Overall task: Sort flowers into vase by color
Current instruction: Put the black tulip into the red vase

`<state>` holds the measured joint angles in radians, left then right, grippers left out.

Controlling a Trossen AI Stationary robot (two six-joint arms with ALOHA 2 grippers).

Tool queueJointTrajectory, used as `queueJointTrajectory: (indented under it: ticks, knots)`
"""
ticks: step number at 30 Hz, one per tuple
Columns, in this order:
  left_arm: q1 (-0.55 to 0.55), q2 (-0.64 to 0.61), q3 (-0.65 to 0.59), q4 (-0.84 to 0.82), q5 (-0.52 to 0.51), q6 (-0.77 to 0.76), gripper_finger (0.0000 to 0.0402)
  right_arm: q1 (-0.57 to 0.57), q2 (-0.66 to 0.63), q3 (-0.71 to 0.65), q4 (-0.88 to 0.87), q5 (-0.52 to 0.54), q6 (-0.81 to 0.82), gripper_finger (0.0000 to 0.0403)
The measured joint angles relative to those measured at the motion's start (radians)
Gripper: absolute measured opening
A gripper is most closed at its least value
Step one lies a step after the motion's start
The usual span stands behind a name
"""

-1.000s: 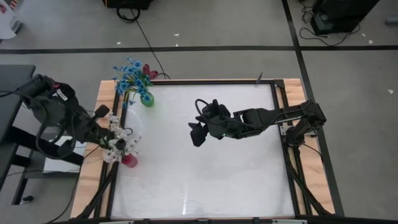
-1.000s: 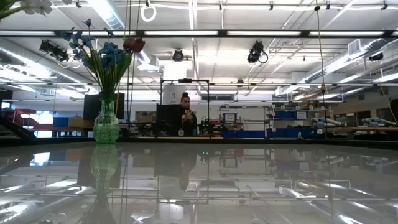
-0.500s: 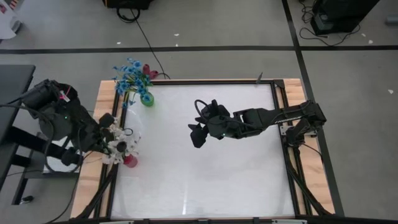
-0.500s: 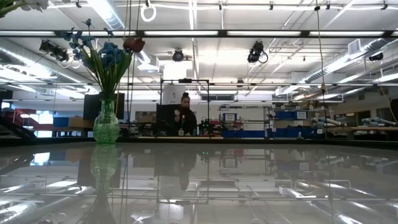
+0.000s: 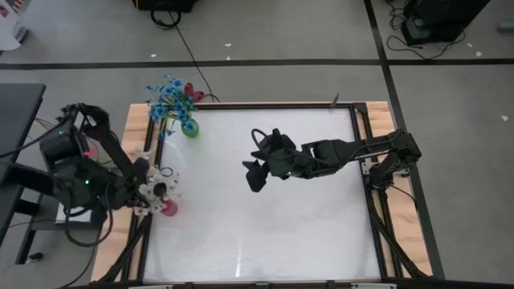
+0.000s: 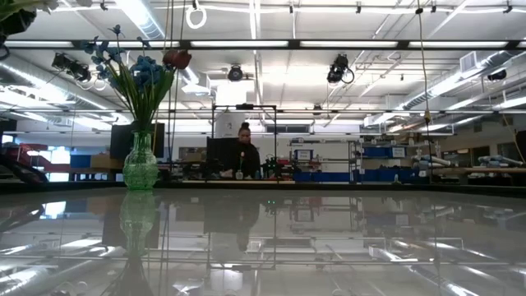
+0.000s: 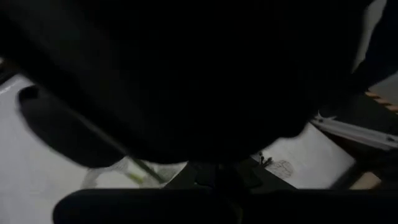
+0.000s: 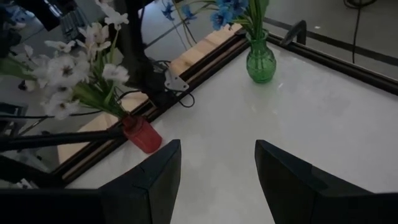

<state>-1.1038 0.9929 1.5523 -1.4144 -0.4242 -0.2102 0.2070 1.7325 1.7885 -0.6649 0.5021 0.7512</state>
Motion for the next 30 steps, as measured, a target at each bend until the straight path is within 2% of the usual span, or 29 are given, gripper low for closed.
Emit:
queueJointTrajectory:
  ticks: [6,21,30]
  knots:
    - [-0.078,0.001,-0.027,0.019,-0.085,-0.075,0.0009,-0.008,0.000,0.000,0.021,-0.043,-0.022,0.0213]
    - [-0.221,0.004,-0.019,-0.064,-0.096,-0.284,0.0009,-0.024,0.000,0.000,0.117,-0.113,-0.099,0.0213]
    - [-0.252,0.019,-0.021,-0.123,-0.099,-0.417,0.0009,-0.024,0.000,0.000,0.160,-0.129,-0.119,0.0213]
